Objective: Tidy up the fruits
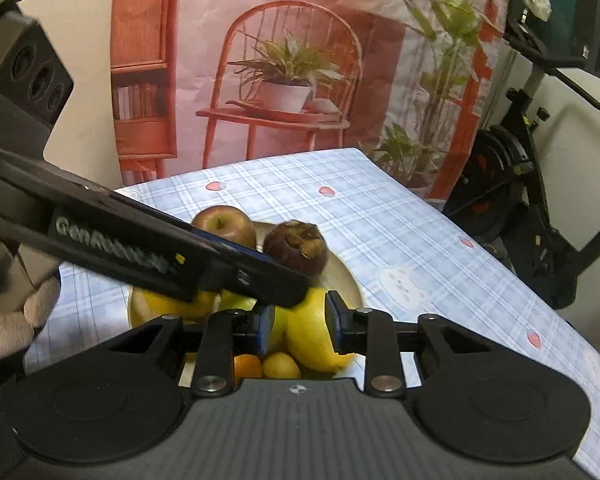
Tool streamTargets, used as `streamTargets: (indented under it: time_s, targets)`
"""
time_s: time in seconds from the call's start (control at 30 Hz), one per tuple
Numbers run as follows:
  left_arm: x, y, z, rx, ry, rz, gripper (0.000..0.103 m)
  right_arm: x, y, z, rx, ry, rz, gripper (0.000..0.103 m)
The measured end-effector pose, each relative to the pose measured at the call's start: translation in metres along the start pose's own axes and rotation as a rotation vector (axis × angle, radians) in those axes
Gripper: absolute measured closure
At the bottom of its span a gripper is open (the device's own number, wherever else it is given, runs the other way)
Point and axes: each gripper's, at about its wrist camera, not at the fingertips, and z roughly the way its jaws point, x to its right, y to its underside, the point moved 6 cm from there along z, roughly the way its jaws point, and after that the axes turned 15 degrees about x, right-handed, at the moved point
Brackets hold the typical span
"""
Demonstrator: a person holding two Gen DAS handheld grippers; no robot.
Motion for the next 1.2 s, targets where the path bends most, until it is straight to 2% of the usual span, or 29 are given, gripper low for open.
streamTargets:
  time_s: [0.13, 0.37, 0.43, 0.57, 0.63, 0.67, 0.83, 0.87, 1.2]
  targets:
    - [0.013, 0.006, 0.003, -0.013, 0.037, 0.024, 0.067, 0.016, 0.011, -0.031, -0.005, 0.038, 0.046, 0.073]
    - [0.037, 0.031, 0.009, -0.088, 0.083, 0.084, 0.065, 0.027, 0.048, -0.078, -0.054, 0.111, 0.124, 0.073]
    - [0.043, 0.038, 0.011, -0.112, 0.088, 0.101, 0.065, 0.026, 0.056, -0.083, -0.067, 0.125, 0.13, 0.072]
    - [0.048, 0.048, 0.015, -0.155, 0.091, 0.118, 0.064, 0.025, 0.068, -0.078, -0.095, 0.14, 0.13, 0.06]
    - [0.048, 0.054, 0.013, -0.171, 0.091, 0.119, 0.064, 0.028, 0.074, -0.071, -0.116, 0.152, 0.13, 0.059]
    - [0.048, 0.055, 0.013, -0.179, 0.091, 0.119, 0.063, 0.03, 0.076, -0.068, -0.125, 0.148, 0.139, 0.055]
    - [0.049, 0.063, 0.016, -0.208, 0.095, 0.118, 0.06, 0.033, 0.088, -0.057, -0.169, 0.131, 0.186, 0.054]
    - [0.048, 0.065, 0.016, -0.213, 0.096, 0.117, 0.057, 0.032, 0.089, -0.057, -0.168, 0.125, 0.195, 0.054]
    - [0.046, 0.078, 0.023, -0.283, 0.093, 0.134, 0.057, 0.002, 0.079, -0.054, -0.118, -0.001, 0.115, 0.057]
